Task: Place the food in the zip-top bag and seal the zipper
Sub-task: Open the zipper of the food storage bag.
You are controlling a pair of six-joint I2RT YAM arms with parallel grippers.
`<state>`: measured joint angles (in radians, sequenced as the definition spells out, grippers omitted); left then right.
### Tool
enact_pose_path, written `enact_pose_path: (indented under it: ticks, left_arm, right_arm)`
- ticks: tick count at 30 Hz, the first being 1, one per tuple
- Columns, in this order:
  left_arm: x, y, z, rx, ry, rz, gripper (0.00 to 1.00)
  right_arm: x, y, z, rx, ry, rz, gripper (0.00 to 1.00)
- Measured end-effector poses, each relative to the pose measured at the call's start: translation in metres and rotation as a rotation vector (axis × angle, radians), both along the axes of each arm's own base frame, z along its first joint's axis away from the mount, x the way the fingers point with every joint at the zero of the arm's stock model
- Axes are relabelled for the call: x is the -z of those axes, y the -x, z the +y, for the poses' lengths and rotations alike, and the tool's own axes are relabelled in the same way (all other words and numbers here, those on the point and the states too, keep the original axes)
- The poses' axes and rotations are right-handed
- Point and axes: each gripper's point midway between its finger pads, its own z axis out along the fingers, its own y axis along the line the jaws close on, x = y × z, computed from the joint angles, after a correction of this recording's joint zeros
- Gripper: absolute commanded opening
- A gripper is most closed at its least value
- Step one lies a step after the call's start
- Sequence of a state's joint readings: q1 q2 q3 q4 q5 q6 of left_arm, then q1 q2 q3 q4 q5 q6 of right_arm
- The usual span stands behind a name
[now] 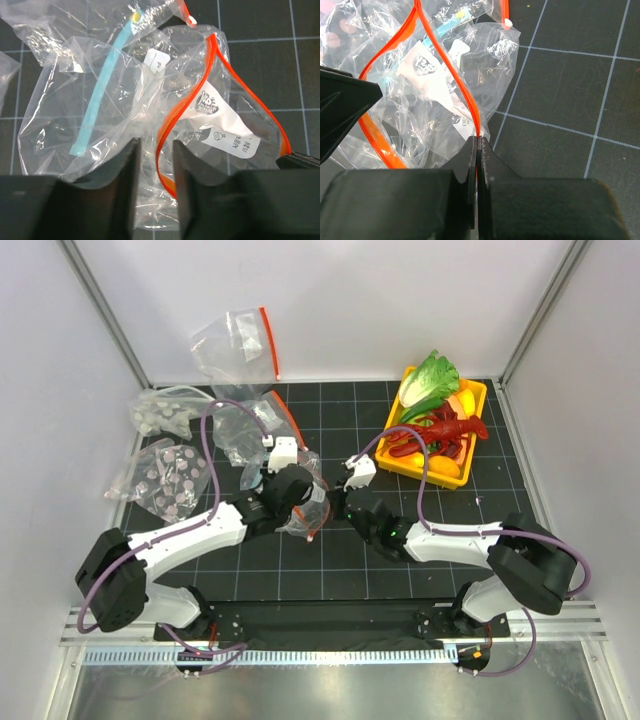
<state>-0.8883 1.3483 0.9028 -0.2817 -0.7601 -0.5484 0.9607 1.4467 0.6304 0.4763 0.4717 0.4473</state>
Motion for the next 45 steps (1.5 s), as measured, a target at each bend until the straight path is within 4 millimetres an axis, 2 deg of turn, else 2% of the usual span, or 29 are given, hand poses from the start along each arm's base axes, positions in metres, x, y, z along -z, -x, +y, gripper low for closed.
enact_pose_path:
  ticks: [1, 4, 7, 9, 10, 12, 13, 15, 18, 22, 25, 30, 33, 37, 41, 45]
  left_arm:
    - [0.002, -0.001, -0.001, 0.003, 0.007, 0.011, 0.23]
    - [0.010, 0.000, -0.011, 0.037, 0.032, 0.054, 0.00]
    - [0.015, 0.003, -0.022, 0.082, 0.057, 0.089, 0.00]
    - [0.015, 0.005, -0.027, 0.101, 0.072, 0.101, 0.00]
    - [0.014, 0.006, -0.029, 0.111, 0.080, 0.106, 0.00]
    - [0.013, 0.008, -0.032, 0.129, 0.091, 0.114, 0.00]
    - [0.012, 0.010, -0.033, 0.139, 0.099, 0.117, 0.00]
    - [0.004, 0.014, -0.037, 0.171, 0.127, 0.119, 0.00]
    - [-0.017, 0.021, -0.042, 0.233, 0.181, 0.097, 0.00]
    - [-0.043, 0.030, -0.046, 0.299, 0.245, 0.057, 0.00]
    - [-0.053, 0.039, -0.047, 0.343, 0.285, 0.044, 0.00]
    - [-0.056, 0.048, -0.052, 0.391, 0.314, 0.057, 0.00]
    - [-0.058, 0.051, -0.054, 0.414, 0.328, 0.062, 0.01]
    - [-0.071, 0.057, -0.048, 0.420, 0.357, 0.027, 0.04]
    - [-0.079, 0.055, -0.034, 0.380, 0.371, -0.011, 0.03]
    - [-0.069, 0.044, -0.023, 0.308, 0.335, -0.006, 0.01]
  right_arm:
    - [0.000, 0.000, 0.000, 0.002, -0.001, -0.001, 0.01]
    - [-0.001, -0.001, -0.001, 0.006, -0.001, -0.003, 0.01]
    - [-0.001, -0.001, -0.001, 0.009, 0.000, -0.004, 0.01]
    - [-0.001, -0.002, -0.002, 0.015, 0.001, -0.005, 0.08]
    - [-0.001, -0.002, -0.003, 0.020, 0.002, -0.007, 0.26]
    - [-0.001, -0.003, -0.004, 0.030, 0.001, -0.007, 0.50]
    - [-0.001, -0.003, -0.005, 0.029, 0.007, -0.011, 0.69]
    - [-0.001, -0.003, -0.004, 0.021, 0.015, -0.014, 0.80]
    - [-0.001, -0.002, -0.002, -0.001, 0.027, -0.022, 0.87]
    - [-0.003, -0.001, 0.001, -0.024, 0.032, -0.031, 0.88]
    - [-0.004, 0.000, 0.004, -0.043, 0.027, -0.033, 0.84]
    - [-0.003, -0.005, -0.001, 0.002, 0.034, -0.036, 0.61]
    - [0.000, -0.015, -0.017, 0.125, 0.073, -0.024, 0.56]
    - [-0.002, -0.026, -0.048, 0.339, 0.113, -0.015, 0.47]
    - [0.000, -0.027, -0.080, 0.518, 0.142, -0.021, 0.46]
    - [-0.002, -0.024, -0.094, 0.573, 0.159, -0.027, 0.47]
